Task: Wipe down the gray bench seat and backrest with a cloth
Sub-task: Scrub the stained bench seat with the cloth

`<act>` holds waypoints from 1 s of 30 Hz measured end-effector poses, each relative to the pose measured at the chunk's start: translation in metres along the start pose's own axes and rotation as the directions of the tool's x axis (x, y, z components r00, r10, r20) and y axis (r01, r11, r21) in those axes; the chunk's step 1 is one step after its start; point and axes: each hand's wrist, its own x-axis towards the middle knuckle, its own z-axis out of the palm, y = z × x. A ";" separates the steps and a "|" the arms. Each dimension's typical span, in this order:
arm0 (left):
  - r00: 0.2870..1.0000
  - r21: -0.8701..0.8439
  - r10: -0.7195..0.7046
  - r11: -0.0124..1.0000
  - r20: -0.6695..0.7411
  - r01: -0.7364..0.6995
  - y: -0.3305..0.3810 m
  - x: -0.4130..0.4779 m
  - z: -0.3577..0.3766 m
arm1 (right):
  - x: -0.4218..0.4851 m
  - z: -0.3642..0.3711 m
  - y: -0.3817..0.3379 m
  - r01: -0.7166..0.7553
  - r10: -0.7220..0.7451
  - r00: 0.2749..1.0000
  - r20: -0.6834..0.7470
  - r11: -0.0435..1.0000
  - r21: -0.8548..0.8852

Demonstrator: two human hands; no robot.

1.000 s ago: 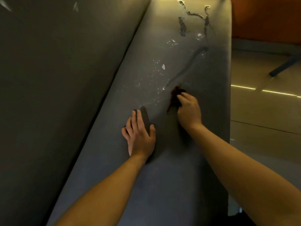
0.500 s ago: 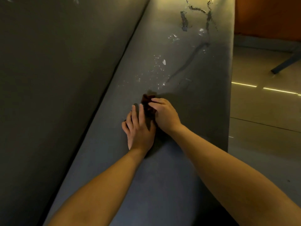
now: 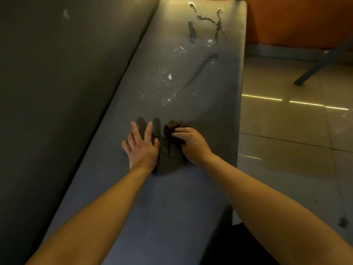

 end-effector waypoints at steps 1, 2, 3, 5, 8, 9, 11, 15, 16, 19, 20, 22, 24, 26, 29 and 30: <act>1.000 0.013 -0.006 1.000 -0.010 0.006 0.002 -0.001 -0.003 | -0.002 -0.005 0.007 0.039 -0.038 0.999 0.036 0.999 -0.024; 0.999 0.005 -0.013 1.000 -0.031 0.013 0.004 -0.001 -0.005 | -0.003 -0.011 0.016 0.065 -0.062 0.997 0.052 0.997 -0.048; 0.998 -0.019 -0.018 1.000 -0.059 0.017 0.009 -0.003 -0.006 | -0.003 -0.018 0.025 0.080 -0.077 0.996 0.049 0.994 -0.070; 0.993 -0.063 0.038 0.997 -0.109 -0.045 0.033 -0.011 -0.007 | -0.003 -0.032 0.045 0.060 -0.060 0.998 0.000 0.995 -0.078; 0.977 -0.168 0.206 0.962 -0.056 -0.213 0.100 -0.031 0.004 | 0.001 -0.062 0.080 -0.053 0.046 0.984 -0.173 0.998 -0.032; 0.976 -0.223 0.218 0.951 -0.007 -0.214 0.122 -0.038 0.011 | 0.001 -0.071 0.090 -0.105 0.094 0.968 -0.234 0.994 -0.034; 0.987 -0.283 0.155 0.949 0.042 -0.138 0.154 -0.045 0.024 | 0.001 -0.083 0.104 -0.188 0.170 0.930 -0.327 0.982 -0.023; 0.999 -0.289 0.029 0.957 -0.018 -0.033 0.169 -0.048 0.036 | -0.002 -0.074 0.094 -0.124 0.111 0.933 -0.343 0.992 -0.015; 0.999 -0.297 0.033 0.954 -0.037 -0.043 0.169 -0.049 0.038 | -0.005 -0.067 0.088 -0.068 0.058 0.948 -0.312 0.997 -0.021; 0.994 -0.328 0.036 0.942 -0.103 -0.068 0.168 -0.052 0.043 | -0.016 -0.051 0.080 0.150 -0.155 0.969 -0.192 0.988 -0.045; 0.991 -0.343 0.036 0.936 -0.126 -0.078 0.168 -0.053 0.044 | -0.015 -0.053 0.086 0.197 -0.200 0.965 -0.169 0.980 -0.038; 0.986 -0.356 0.052 0.928 -0.159 -0.106 0.166 -0.052 0.046 | -0.006 -0.063 0.104 0.249 -0.256 0.956 -0.144 0.966 -0.064; 0.984 -0.341 0.064 0.933 -0.168 -0.119 0.163 -0.051 0.049 | 0.008 -0.076 0.123 0.237 -0.252 0.953 -0.168 0.966 -0.103; 0.981 -0.315 0.074 0.941 -0.177 -0.128 0.162 -0.050 0.050 | 0.021 -0.088 0.138 0.165 -0.182 0.950 -0.253 0.982 -0.090; 0.980 -0.272 0.065 0.955 -0.187 -0.115 0.165 -0.050 0.050 | 0.019 -0.086 0.134 0.092 -0.101 0.936 -0.336 0.995 -0.043; 0.980 -0.247 0.051 0.964 -0.193 -0.099 0.168 -0.051 0.049 | 0.013 -0.083 0.129 0.100 -0.099 0.935 -0.340 0.995 -0.014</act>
